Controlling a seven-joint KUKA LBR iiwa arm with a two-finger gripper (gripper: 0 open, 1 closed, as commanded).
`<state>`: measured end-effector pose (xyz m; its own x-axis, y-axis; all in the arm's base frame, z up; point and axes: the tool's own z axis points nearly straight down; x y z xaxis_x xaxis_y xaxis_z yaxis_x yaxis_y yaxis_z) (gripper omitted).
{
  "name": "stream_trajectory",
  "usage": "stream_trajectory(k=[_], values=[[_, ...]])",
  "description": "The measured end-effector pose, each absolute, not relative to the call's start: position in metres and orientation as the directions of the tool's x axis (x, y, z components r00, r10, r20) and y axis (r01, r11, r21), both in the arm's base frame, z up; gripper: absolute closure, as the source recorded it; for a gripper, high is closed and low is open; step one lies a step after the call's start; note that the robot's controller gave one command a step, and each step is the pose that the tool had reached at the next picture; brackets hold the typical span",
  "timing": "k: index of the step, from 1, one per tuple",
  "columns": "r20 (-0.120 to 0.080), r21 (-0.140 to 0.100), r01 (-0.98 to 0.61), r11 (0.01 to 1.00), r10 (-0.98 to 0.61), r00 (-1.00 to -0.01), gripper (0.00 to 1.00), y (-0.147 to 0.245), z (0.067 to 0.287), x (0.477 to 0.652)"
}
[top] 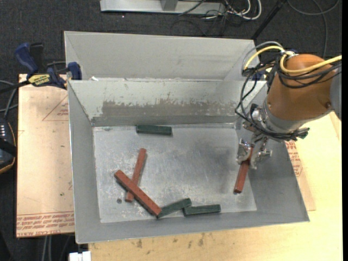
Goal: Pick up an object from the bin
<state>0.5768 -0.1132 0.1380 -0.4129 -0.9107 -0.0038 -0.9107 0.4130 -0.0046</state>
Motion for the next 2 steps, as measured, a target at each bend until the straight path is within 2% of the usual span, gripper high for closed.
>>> stream_trajectory(k=[2], values=[[-0.004, -0.004, -0.91, 0.415, -0.91, -0.415, 1.0, -0.1128, 0.1482, 0.5771]])
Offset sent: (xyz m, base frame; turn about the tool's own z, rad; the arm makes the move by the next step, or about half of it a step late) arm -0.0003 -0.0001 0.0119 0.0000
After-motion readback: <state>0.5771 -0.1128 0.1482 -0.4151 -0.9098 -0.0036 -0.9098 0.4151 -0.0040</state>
